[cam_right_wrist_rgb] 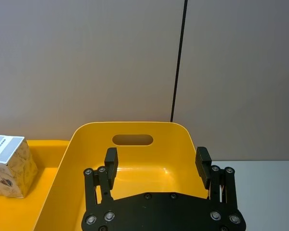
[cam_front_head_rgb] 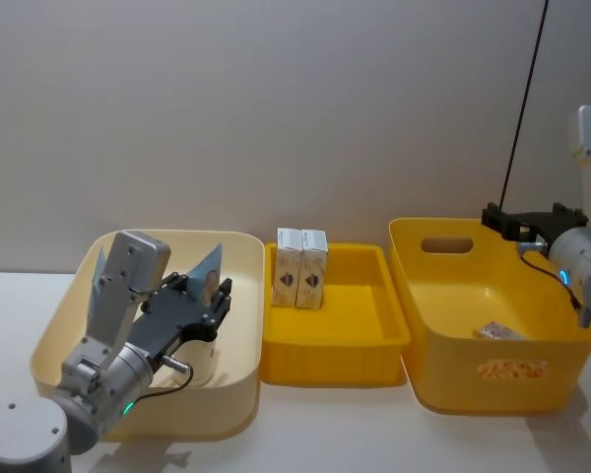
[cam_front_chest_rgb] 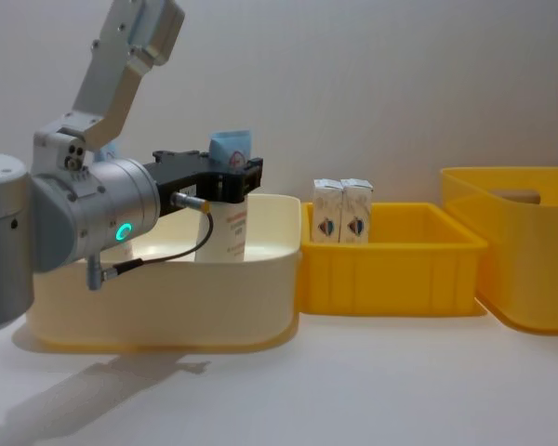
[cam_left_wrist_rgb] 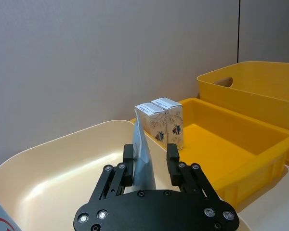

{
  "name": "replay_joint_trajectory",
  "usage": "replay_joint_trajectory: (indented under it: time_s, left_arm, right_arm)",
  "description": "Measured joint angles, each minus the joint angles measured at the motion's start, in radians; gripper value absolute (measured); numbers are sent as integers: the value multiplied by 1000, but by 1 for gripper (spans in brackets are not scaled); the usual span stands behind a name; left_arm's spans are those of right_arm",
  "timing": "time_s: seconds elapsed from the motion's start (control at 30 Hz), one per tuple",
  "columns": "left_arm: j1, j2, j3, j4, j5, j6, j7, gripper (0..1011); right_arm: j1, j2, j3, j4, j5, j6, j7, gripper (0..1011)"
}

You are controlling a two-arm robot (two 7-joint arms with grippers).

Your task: Bimanual collaborative sorting of washing and personal care products

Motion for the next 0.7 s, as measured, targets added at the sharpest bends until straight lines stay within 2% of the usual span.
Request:
replay_joint_trajectory:
  time_s: [0.03, 0.1, 0.13, 0.17, 0.27, 0.37, 0.7]
  left_arm:
    - [0, 0, 0, 1, 0, 0, 0, 418]
    - [-1, 0, 0, 2, 1, -1, -1, 355]
    - [-1, 0, 0, 2, 1, -1, -1, 355]
    - [-1, -1, 0, 3, 1, -1, -1, 292]
    - [-2, -1, 1, 4, 1, -1, -1, 200]
    - [-3, -1, 1, 4, 2, -2, -1, 160]
    - [-3, -2, 1, 6, 2, -3, -1, 116]
  right_arm:
    - [0, 0, 0, 0, 0, 0, 0, 1001]
    - [0, 0, 0, 0, 0, 0, 0, 1001]
    - [0, 0, 0, 0, 0, 0, 0, 1001]
    - [0, 0, 0, 0, 0, 0, 0, 1001]
    - [0, 0, 0, 0, 0, 0, 0, 1001]
    - [0, 0, 0, 0, 0, 0, 0, 1001]
    - [0, 0, 0, 0, 0, 0, 0, 1001]
